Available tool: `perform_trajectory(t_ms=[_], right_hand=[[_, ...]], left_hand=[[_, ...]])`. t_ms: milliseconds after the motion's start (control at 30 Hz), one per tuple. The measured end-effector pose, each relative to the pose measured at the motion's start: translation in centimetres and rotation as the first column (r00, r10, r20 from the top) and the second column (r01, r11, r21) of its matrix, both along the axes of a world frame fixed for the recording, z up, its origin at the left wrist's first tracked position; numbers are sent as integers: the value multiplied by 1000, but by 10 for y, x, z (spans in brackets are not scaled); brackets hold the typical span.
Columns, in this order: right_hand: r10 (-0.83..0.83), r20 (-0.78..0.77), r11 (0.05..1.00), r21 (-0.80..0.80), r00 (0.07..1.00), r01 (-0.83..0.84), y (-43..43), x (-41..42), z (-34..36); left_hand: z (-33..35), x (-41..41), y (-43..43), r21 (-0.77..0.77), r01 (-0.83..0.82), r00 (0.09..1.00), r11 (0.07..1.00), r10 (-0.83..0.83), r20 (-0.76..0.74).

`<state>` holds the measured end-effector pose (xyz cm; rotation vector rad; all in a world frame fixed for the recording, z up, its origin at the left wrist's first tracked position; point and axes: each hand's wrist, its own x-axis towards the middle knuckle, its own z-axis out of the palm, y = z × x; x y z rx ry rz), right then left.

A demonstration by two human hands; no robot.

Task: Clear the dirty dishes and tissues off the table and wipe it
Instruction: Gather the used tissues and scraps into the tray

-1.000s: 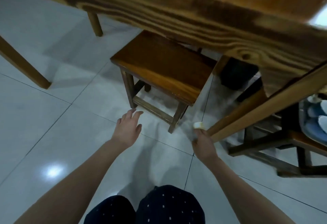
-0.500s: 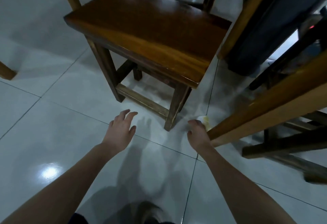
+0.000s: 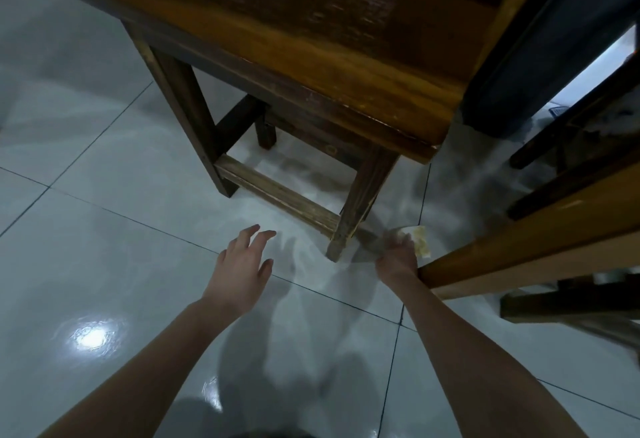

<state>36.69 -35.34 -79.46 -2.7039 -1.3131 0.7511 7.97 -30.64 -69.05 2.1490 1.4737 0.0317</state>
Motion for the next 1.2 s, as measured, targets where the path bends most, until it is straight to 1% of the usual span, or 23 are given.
perform_trajectory(t_ms=[67, 100, 200, 267, 300, 367, 467, 567, 600, 667, 733, 800, 900, 1000, 1067, 1133, 1200], right_hand=[[-34, -7, 998, -49, 999, 34, 1, -2, -3], [-4, 7, 997, -79, 1000, 5, 0, -3, -4], [77, 70, 994, -83, 995, -71, -8, -11, -6], [96, 102, 989, -119, 990, -83, -15, -20, -9], [105, 92, 986, -142, 990, -92, -16, -25, -9], [81, 102, 989, -135, 991, -66, -15, -26, -6], [31, 103, 999, -42, 994, -26, -4, -16, -5], [-28, 31, 999, -35, 999, 29, 6, -6, -7], [-70, 21, 997, -41, 997, 71, 9, -4, -8], [-66, 48, 992, -105, 997, 71, 13, -4, -7], [-96, 33, 991, -95, 995, 99, 14, -6, -8], [-91, 12, 987, -135, 996, 92, 11, -14, -4], [-60, 27, 996, -68, 998, 62, 3, -23, 3], [46, 65, 999, 25, 997, -47, -11, -41, 17], [98, 127, 990, 84, 987, -109, -23, -54, 32], [121, 178, 983, 112, 976, -143, -33, -65, 51], [126, 187, 978, 141, 974, -154, -42, -72, 71]], left_hand=[[-2, -2, 1, 0, -7, 1000, 1000, 7, 12], [-3, -3, 0, -3, -8, 1000, 1000, 8, 12], [-3, -8, -4, -5, -4, 1000, 1000, 4, 8], [-2, -11, -7, 1, -5, 1000, 1000, 5, 7], [-1, -12, -8, 3, -10, 1000, 1000, 10, 5], [0, -15, -11, 2, -14, 1000, 1000, 14, 3], [1, -19, -13, 7, -9, 1000, 1000, 9, 3], [-1, -22, -12, 5, -24, 1000, 1000, 24, 8], [-2, -23, -11, 6, -29, 1000, 1000, 29, 7], [-4, -23, -9, 2, -39, 999, 999, 39, 9], [-5, -23, -8, -9, -51, 999, 999, 51, 10], [-5, -23, -8, -17, -59, 998, 998, 59, 8], [-1, -22, -10, -17, -63, 998, 998, 63, 6], [7, -18, -14, -26, -55, 998, 998, 56, 8], [16, -17, -18, -30, -45, 999, 999, 45, 9], [28, -16, -23, -28, -34, 999, 999, 34, 8], [41, -17, -28, -23, -30, 999, 999, 31, 11]])
